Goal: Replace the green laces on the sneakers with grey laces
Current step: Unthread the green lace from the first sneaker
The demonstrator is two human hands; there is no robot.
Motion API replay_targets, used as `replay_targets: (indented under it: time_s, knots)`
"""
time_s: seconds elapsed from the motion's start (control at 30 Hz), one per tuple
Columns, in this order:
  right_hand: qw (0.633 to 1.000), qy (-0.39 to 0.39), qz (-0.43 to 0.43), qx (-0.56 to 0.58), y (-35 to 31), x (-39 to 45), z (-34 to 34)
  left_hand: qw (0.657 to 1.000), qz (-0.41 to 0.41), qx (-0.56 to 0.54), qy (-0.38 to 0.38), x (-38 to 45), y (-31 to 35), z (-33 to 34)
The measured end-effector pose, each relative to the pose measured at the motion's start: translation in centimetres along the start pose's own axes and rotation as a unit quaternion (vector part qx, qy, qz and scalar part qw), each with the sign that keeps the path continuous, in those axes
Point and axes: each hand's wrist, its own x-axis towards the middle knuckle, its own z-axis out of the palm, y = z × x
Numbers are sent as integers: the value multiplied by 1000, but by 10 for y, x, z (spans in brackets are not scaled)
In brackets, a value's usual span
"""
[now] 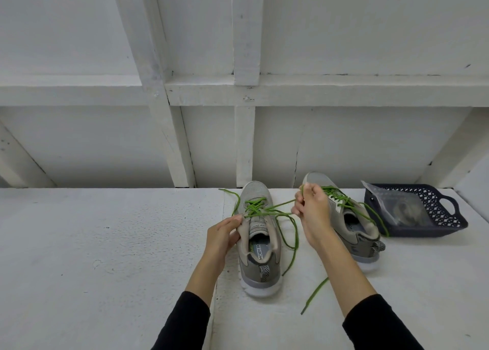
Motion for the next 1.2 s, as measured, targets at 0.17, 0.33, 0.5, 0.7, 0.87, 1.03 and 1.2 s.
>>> replay_targets:
  time_s: [0.17, 0.33, 0.5, 0.7, 0.87, 1.03, 1.2]
  knots:
    - [911, -90, -114, -386, 14, -9, 3, 1000, 3, -1, -4, 0, 0, 0]
    - [711, -162, -169, -663, 23, -22, 20, 1000, 10, -4, -16, -1, 1, -1]
    - [856, -146, -122, -481, 36, -16, 23, 1000, 14, -5, -15, -3, 2, 0]
    - [993, -102, -30, -41, 10, -20, 26, 1000, 9, 3, -5, -3, 2, -1]
    - [959, -35, -128, -250, 10, -15, 19, 1000, 10, 7, -6, -4, 2, -1]
    - [830, -103, -173, -521, 15, -20, 12, 1000, 8, 6, -3, -2, 5, 0]
    - [695, -144, -180, -681, 18, -28, 19, 999, 28, 27, -29, -4, 5, -3]
